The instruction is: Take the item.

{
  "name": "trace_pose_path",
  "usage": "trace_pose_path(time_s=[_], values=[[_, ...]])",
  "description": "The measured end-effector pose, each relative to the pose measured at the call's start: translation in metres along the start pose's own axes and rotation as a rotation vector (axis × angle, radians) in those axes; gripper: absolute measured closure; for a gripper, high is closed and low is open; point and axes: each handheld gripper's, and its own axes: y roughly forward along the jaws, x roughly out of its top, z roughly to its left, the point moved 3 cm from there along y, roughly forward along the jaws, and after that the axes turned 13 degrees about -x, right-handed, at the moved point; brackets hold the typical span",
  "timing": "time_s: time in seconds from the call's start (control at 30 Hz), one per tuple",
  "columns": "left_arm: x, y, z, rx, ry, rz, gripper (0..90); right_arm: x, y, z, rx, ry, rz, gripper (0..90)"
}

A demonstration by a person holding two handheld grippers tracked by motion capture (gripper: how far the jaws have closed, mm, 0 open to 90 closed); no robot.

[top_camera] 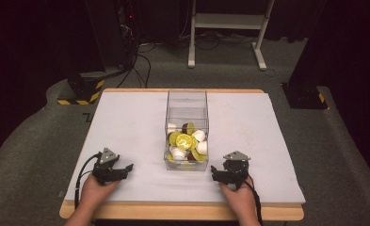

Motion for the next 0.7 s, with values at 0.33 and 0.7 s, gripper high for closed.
trace_pose_path(time_s=[0.33,0.7], values=[[0.0007,-0.0002,0.0005,0.003,-0.012,-0.001,29.5,0.0001,0.0000,-0.0001,0.001,0.000,0.001,11.1],[0.0053,-0.0029,-0.0029,-0.019,-0.022,-0.025,25.5,0.0002,0.0001,-0.0001,0.001,0.000,0.001,11.1]])
